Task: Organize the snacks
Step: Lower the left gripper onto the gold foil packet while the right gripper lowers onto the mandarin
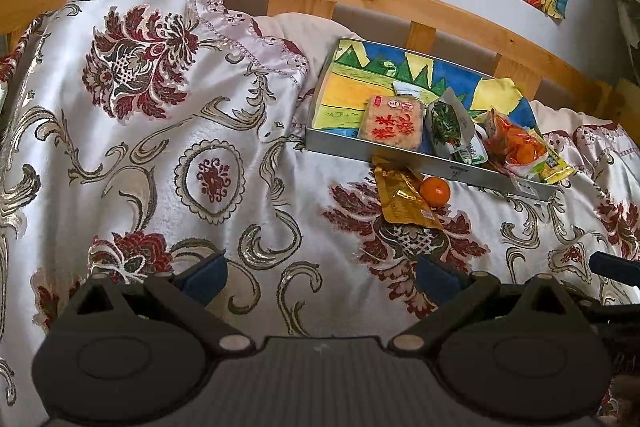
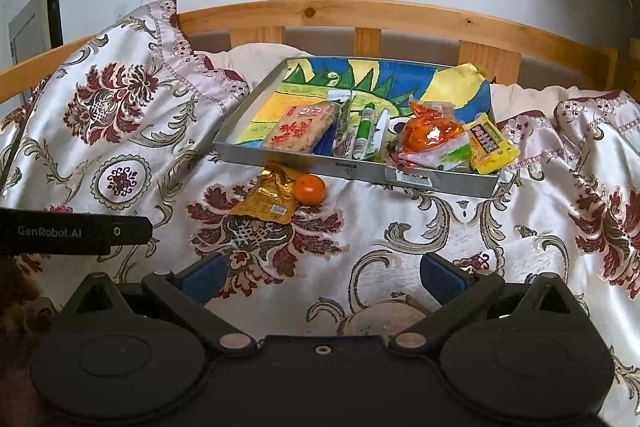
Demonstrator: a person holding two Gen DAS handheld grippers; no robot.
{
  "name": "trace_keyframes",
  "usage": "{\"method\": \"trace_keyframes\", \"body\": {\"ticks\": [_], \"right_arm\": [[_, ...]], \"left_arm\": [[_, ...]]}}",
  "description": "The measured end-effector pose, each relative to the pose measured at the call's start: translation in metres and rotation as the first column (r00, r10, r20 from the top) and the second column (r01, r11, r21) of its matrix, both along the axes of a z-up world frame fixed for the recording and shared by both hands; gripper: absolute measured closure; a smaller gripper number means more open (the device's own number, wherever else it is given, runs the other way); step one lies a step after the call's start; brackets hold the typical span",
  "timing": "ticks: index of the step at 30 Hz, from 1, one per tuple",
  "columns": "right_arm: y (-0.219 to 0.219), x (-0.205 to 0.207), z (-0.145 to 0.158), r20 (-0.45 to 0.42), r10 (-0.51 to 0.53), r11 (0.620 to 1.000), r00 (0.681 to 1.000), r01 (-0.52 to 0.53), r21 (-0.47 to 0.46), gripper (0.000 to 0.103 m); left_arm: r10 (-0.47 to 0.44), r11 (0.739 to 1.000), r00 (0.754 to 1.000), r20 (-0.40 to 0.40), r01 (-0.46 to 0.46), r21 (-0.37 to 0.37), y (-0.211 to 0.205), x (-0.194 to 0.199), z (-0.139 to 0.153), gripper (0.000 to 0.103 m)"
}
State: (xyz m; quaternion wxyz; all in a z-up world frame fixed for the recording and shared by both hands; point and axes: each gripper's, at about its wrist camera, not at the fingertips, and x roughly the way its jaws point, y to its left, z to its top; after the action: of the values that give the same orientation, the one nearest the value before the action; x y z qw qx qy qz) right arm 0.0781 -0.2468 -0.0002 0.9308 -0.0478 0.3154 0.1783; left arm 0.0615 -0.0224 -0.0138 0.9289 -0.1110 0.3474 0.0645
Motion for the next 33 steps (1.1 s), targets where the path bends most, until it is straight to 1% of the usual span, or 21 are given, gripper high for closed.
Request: {"method": "trace_keyframes", "body": {"ticks": [7, 11, 16, 20, 27, 33], "right_arm": [[-0.002, 0.006, 0.0, -0.001, -0.008, 1.0, 1.0, 0.008, 0.014, 0.001], [-0.003, 0.012, 0.002, 0.015, 0.005, 1.0, 1.0, -0.005, 0.025, 0.001], [0.001, 0.03, 0.003, 0.063, 0.047, 0.998, 0.997, -0.049, 0.031, 0.001], [0.003, 0.046, -0.003, 0.053, 0.059, 0.997, 0.997, -0.061, 0.039, 0.001], [-0.001, 0.059, -0.01, 0.022, 0.049, 0.996, 0.999, -0.05, 0.069, 0.001], [-0.002, 0.069, -0.016, 0.005, 0.047, 0.996, 0.999, -0.047, 0.076, 0.001]], "left_arm": [[-0.004, 1.0, 1.0, 0.014, 0.004, 0.017, -0.004, 0.004, 0.001, 0.001], [0.005, 0.999, 0.999, 0.032, -0.006, 0.031, -0.005, 0.005, 0.003, 0.001], [-0.006, 0.999, 0.999, 0.038, 0.004, 0.053, -0.007, 0.01, 0.004, 0.001], [-0.007, 0.997, 0.999, 0.04, 0.004, 0.075, -0.009, 0.013, 0.002, 0.001], [0.023, 0.996, 1.0, 0.004, -0.023, 0.087, -0.012, 0.029, -0.003, 0.001], [0.043, 0.995, 0.998, -0.051, -0.039, 0.087, -0.016, 0.049, -0.011, 0.001]]}}
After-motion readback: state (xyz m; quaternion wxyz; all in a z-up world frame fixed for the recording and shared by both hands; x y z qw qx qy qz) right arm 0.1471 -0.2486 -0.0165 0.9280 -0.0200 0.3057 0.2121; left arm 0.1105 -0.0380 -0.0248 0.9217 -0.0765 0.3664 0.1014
